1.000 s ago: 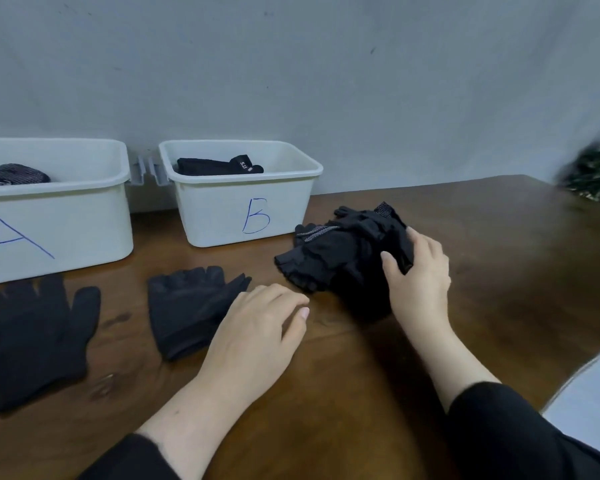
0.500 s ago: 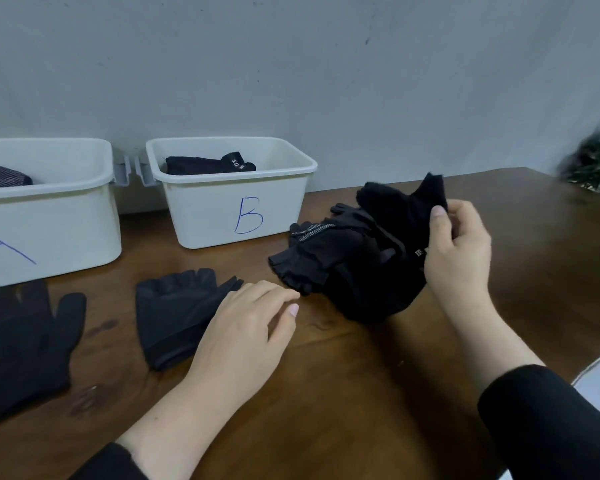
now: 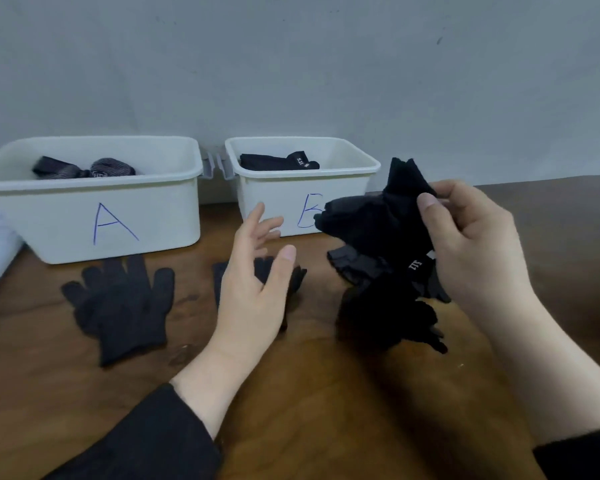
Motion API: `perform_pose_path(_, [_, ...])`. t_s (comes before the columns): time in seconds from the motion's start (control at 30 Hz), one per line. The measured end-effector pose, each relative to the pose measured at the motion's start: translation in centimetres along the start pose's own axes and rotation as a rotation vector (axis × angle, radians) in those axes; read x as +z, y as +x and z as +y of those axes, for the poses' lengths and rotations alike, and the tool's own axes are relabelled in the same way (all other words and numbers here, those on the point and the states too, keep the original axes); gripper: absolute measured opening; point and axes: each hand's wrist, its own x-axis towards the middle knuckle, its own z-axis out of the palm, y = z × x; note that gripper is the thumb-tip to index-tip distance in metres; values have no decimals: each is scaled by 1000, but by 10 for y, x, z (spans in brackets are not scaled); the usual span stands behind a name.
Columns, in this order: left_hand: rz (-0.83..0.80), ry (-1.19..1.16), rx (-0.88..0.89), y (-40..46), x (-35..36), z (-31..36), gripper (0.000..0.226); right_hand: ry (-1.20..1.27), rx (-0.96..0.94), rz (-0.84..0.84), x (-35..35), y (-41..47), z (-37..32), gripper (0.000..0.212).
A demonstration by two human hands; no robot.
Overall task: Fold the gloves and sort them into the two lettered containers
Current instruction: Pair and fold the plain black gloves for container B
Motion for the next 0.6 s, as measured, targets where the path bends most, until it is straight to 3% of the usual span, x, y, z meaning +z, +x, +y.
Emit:
perform_pose_path(0.1, [115,40,-41,1,-20,-8,38,-59,-64,69,9,6,-8,14])
perform_pose_path(0.23, [54,81,-64,-2,-31,-13,39,-63,-43,-63,19,14,-15,18])
perform_pose_path(0.5, [-240,81,-37,-3,-24,-2,78,-90,-22,-418,44,-13,0,13])
perform_pose_path(0.6, [-318,176,-15,-3,-19,-2,48,-99,-4,-496,45,-21,6,15])
